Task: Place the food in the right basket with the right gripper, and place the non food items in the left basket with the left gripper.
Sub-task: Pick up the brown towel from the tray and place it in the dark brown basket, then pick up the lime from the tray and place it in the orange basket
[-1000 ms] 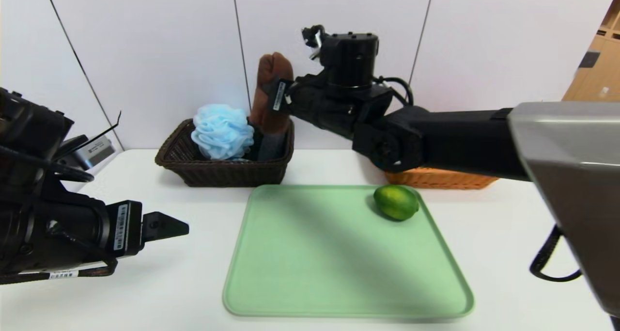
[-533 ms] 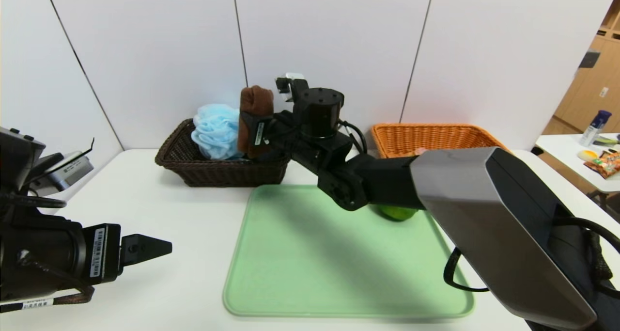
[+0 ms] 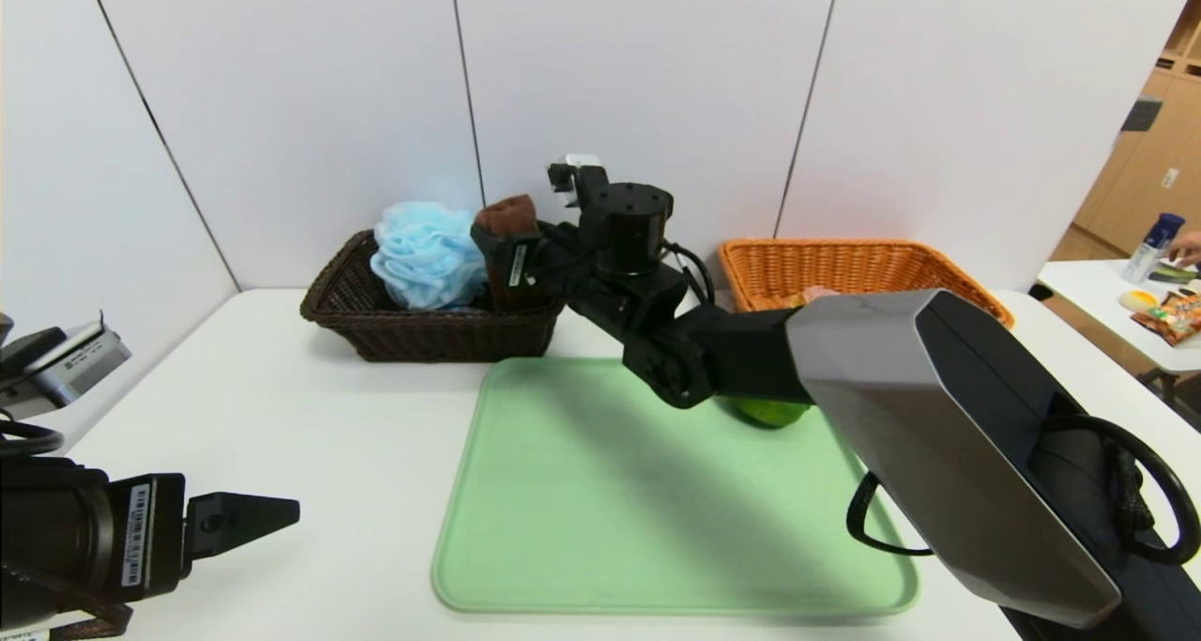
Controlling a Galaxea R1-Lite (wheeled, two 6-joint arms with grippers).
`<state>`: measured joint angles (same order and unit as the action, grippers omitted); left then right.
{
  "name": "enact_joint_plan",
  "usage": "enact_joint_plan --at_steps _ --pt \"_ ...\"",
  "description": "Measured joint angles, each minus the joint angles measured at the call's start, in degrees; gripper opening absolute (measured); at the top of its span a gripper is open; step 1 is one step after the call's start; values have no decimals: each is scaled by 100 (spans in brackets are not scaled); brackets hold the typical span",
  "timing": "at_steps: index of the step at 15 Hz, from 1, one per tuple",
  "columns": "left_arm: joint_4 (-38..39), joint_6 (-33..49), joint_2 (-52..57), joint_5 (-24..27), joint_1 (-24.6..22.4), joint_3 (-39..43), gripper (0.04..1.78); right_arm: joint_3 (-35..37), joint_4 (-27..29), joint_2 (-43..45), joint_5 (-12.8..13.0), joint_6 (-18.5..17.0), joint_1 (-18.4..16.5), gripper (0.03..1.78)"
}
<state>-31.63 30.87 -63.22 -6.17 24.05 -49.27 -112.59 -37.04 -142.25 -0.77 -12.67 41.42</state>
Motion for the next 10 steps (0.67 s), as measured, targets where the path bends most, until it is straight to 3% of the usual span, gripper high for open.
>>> enact_joint_plan --at_steps 7,10 --pt "66 -41 77 24 17 -52 169 13 79 621 195 62 -48 156" --pt "82 -63 84 17 22 -127 169 72 558 1143 641 208 -243 161"
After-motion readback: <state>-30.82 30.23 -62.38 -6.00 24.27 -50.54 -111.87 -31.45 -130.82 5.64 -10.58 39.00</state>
